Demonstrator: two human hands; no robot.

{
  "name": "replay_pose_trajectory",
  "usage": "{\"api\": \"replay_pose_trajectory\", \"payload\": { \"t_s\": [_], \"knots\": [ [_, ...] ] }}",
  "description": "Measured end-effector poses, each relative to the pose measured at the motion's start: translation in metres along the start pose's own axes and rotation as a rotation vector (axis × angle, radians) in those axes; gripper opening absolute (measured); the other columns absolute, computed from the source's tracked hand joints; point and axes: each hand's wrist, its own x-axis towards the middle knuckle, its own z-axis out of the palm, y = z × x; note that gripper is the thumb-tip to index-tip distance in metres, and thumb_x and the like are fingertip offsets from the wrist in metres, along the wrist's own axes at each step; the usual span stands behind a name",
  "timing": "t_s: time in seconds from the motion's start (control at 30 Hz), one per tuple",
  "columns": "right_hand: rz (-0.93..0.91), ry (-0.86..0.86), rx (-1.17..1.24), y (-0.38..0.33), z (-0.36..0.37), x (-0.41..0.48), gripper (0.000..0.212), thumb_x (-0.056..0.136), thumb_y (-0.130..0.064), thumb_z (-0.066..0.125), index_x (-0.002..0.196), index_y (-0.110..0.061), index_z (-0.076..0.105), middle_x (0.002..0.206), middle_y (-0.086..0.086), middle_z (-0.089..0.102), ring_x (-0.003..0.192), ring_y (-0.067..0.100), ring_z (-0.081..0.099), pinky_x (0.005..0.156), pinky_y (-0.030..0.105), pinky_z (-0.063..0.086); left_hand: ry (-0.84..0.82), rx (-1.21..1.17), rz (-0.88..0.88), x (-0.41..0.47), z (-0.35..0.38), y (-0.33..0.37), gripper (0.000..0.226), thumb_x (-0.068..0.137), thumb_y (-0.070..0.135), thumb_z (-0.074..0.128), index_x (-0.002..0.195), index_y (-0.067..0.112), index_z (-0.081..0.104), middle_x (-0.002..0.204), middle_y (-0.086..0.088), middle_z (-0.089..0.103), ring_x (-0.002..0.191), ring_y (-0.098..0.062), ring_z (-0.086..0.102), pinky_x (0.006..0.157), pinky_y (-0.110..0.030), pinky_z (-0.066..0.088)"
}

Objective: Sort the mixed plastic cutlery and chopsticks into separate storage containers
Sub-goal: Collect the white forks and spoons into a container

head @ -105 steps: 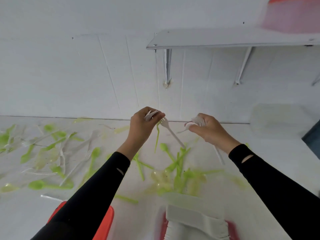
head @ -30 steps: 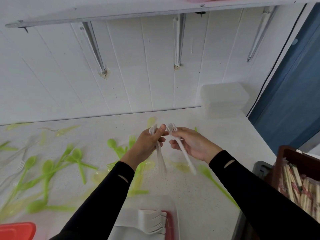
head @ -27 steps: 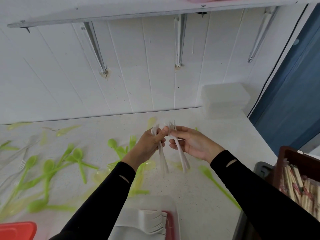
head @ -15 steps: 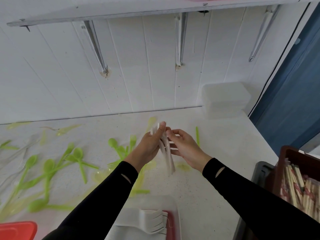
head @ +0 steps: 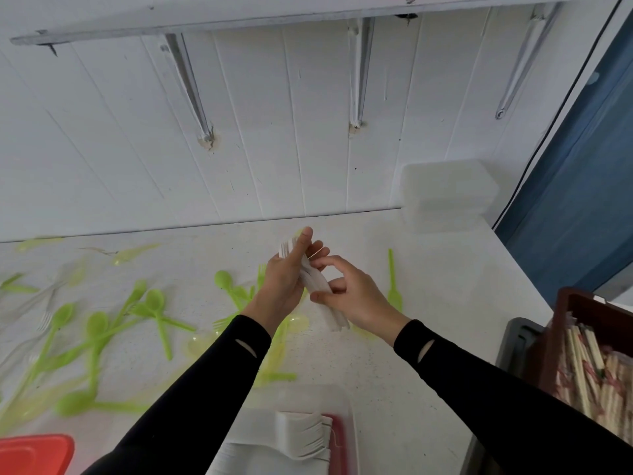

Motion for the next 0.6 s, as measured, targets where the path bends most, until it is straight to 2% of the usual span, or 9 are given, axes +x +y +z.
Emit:
{"api": "replay_pose_trajectory", "payload": {
  "t_s": [0.1, 0.2, 0.27, 0.37, 0.43, 0.53, 0.6],
  "knots": [
    [-0.032, 0.042, -0.061, 0.002, 0.000, 0.000, 0.036, 0.086, -0.021, 0.073, 0.116, -0.033, 0.057, 0.064, 0.002, 0.069, 0.059, 0.017, 0.059, 0.063, 0.029, 0.047, 0.011, 0.021, 0.006, 0.001, 0.000, -0.002, 0.042, 0.084, 0.027, 0.075, 0.110, -0.004, 0.062, 0.097, -0.013, 0.068, 0.088, -0.022, 0.071, 0.076, -0.032, 0.060],
    [-0.048, 0.017, -0.056, 0.003, 0.000, -0.001, 0.037, 0.087, -0.023, 0.073, 0.117, -0.036, 0.055, 0.077, 0.005, 0.073, 0.068, 0.017, 0.066, 0.075, 0.033, 0.053, 0.029, 0.061, 0.007, 0.001, 0.001, -0.005, 0.037, 0.083, 0.028, 0.076, 0.102, -0.003, 0.065, 0.091, -0.011, 0.069, 0.080, -0.021, 0.070, 0.072, -0.029, 0.059],
    [-0.030, -0.041, -0.027, 0.003, 0.000, -0.001, 0.049, 0.086, -0.024, 0.075, 0.126, -0.037, 0.050, 0.091, 0.001, 0.075, 0.078, 0.010, 0.069, 0.081, 0.035, 0.057, 0.040, 0.011, -0.001, 0.002, 0.001, -0.005, 0.029, 0.085, 0.029, 0.074, 0.092, 0.002, 0.063, 0.080, -0.008, 0.066, 0.072, -0.018, 0.068, 0.068, -0.027, 0.058],
    [0.034, -0.178, -0.042, 0.009, 0.006, -0.003, 0.075, 0.085, -0.028, 0.075, 0.141, -0.050, 0.031, 0.109, 0.001, 0.067, 0.091, 0.019, 0.068, 0.073, 0.033, 0.060, 0.093, -0.179, -0.089, 0.006, -0.001, -0.002, 0.031, 0.091, 0.034, 0.066, 0.083, 0.006, 0.055, 0.071, -0.004, 0.062, 0.064, -0.015, 0.067, 0.072, -0.029, 0.059],
    [0.033, -0.162, -0.070, 0.012, 0.010, -0.004, 0.076, 0.089, -0.027, 0.070, 0.145, -0.053, 0.025, 0.114, -0.002, 0.063, 0.095, 0.022, 0.066, 0.074, 0.030, 0.059, 0.100, -0.242, -0.132, 0.009, -0.003, -0.003, 0.030, 0.094, 0.034, 0.063, 0.086, 0.007, 0.051, 0.079, -0.005, 0.062, 0.069, -0.015, 0.068, 0.079, -0.031, 0.058],
    [-0.032, -0.015, -0.185, 0.011, 0.006, 0.003, 0.066, 0.093, -0.023, 0.064, 0.148, -0.042, 0.035, 0.130, -0.004, 0.060, 0.110, 0.016, 0.060, 0.089, 0.027, 0.050, 0.045, -0.267, -0.142, 0.010, -0.004, -0.003, 0.026, 0.096, 0.030, 0.060, 0.096, 0.006, 0.050, 0.097, -0.009, 0.065, 0.087, -0.020, 0.069, 0.085, -0.037, 0.056],
    [-0.034, 0.046, -0.248, 0.009, -0.003, 0.007, 0.061, 0.092, -0.024, 0.065, 0.146, -0.040, 0.041, 0.129, -0.005, 0.062, 0.112, 0.014, 0.060, 0.095, 0.032, 0.049, -0.020, -0.264, -0.142, 0.008, -0.005, 0.000, 0.024, 0.097, 0.028, 0.059, 0.105, 0.006, 0.050, 0.107, -0.012, 0.067, 0.101, -0.024, 0.068, 0.092, -0.041, 0.054]
  ]
}}
